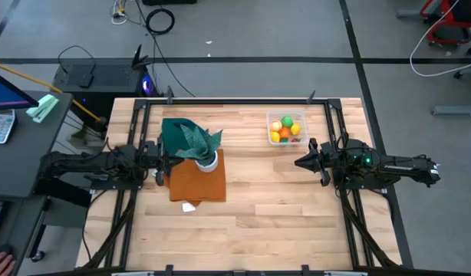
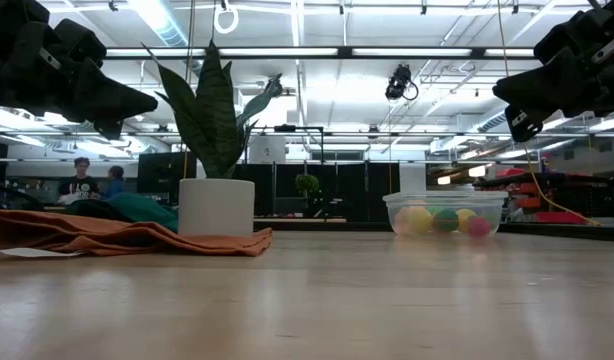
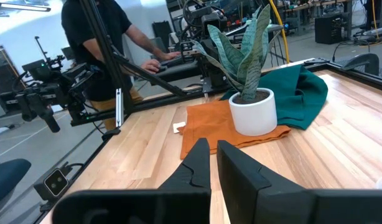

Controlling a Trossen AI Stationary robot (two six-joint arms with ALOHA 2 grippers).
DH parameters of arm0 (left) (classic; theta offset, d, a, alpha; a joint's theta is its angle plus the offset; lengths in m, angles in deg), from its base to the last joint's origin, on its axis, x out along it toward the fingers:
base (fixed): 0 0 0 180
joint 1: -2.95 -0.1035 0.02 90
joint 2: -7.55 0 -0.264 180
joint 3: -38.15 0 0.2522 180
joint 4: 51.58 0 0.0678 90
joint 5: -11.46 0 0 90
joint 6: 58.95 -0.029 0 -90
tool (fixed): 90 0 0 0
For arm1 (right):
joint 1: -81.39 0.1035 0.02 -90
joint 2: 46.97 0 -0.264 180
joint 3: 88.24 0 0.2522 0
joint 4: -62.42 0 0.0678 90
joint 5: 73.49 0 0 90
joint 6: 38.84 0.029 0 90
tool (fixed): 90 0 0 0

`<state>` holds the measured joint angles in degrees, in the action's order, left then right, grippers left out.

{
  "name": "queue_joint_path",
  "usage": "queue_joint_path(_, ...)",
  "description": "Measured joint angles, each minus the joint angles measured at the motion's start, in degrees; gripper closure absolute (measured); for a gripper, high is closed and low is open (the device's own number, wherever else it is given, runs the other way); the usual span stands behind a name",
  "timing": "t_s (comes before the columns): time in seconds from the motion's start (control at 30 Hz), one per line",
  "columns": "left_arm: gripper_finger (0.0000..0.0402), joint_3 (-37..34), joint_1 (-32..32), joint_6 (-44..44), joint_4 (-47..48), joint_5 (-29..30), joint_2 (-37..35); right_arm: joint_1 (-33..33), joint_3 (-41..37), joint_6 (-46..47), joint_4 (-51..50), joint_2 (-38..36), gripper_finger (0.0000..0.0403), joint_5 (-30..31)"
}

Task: Pick and placing Produce into tupperware
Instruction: Return to Home Position

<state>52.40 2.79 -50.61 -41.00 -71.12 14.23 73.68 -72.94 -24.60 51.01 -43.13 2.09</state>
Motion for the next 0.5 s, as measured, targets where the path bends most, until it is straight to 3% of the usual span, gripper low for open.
queue_joint_path(0.5,0.0365,0.0,0.02,0.0,0.01,0.01,0.02,0.0,0.0,0.0,0.0,-0.02,0.0403,0.0)
